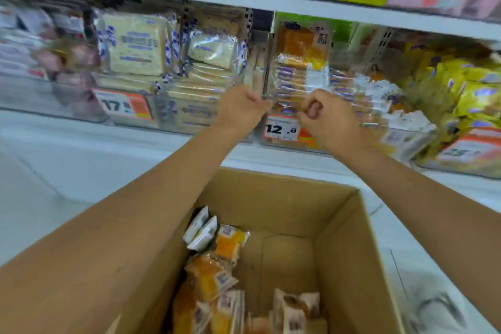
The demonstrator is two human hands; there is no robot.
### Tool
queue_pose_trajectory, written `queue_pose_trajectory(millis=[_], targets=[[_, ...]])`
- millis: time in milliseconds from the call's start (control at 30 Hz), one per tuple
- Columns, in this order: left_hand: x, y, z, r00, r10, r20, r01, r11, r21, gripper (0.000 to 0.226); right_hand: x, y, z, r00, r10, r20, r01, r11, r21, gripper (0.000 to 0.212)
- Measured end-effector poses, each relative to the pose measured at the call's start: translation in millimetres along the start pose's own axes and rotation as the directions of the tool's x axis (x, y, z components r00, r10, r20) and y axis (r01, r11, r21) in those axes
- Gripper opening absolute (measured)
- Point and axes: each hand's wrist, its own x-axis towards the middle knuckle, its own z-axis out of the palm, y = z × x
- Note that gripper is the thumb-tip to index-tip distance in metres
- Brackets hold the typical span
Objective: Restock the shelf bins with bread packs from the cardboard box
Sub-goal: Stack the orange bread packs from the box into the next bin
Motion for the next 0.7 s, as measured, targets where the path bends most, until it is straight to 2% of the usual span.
queue_pose_trajectory(millis=[133, 200, 233, 300, 367, 433, 500, 567, 633, 667, 700], targets=[[-55, -54, 2, 0.978, -0.14, 0.155, 0.121, 0.984, 0.13, 0.02, -83, 3, 35, 0.965, 0.099, 0.243, -0.103, 0.995, 0.006, 0.009], [-77, -91, 5, 0.941, -0.245, 0.232, 0.208, 0.963, 0.173, 0.014, -122, 14, 58, 0.898, 0.202, 0.392, -0.209, 0.978, -0.024, 0.007], [-86, -111, 8, 0.918, -0.299, 0.261, 0.257, 0.949, 0.183, 0.013, -141, 25, 72, 0.838, 0.261, 0.479, -0.262, 0.963, -0.066, 0.01], [-104, -151, 15, 0.875, -0.393, 0.283, 0.351, 0.917, 0.189, 0.01, -177, 53, 103, 0.673, 0.378, 0.636, -0.395, 0.911, -0.123, 0.017], [-114, -187, 23, 0.843, -0.475, 0.253, 0.447, 0.88, 0.164, 0.009, -208, 83, 135, 0.516, 0.46, 0.723, -0.528, 0.835, -0.155, 0.017], [-120, -215, 30, 0.812, -0.547, 0.204, 0.528, 0.837, 0.141, 0.009, -225, 102, 167, 0.413, 0.537, 0.735, -0.698, 0.706, -0.123, 0.023], [-123, -234, 34, 0.789, -0.587, 0.182, 0.563, 0.809, 0.166, 0.005, -229, 113, 200, 0.321, 0.617, 0.718, -0.853, 0.519, -0.065, 0.036], [-126, -250, 39, 0.774, -0.608, 0.175, 0.587, 0.794, 0.159, 0.018, -226, 114, 236, 0.234, 0.633, 0.738, -0.932, 0.363, -0.016, 0.05], [-128, -260, 44, 0.741, -0.649, 0.174, 0.631, 0.761, 0.151, 0.018, -221, 112, 276, 0.121, 0.626, 0.77, -0.986, 0.168, 0.018, 0.066], [-129, -264, 46, 0.715, -0.676, 0.179, 0.661, 0.737, 0.144, 0.018, -219, 111, 293, 0.074, 0.62, 0.781, -0.997, 0.074, 0.036, 0.069], [-129, -267, 49, 0.686, -0.705, 0.182, 0.695, 0.708, 0.125, 0.017, -217, 110, 308, 0.062, 0.613, 0.788, -0.998, 0.012, 0.069, 0.065]])
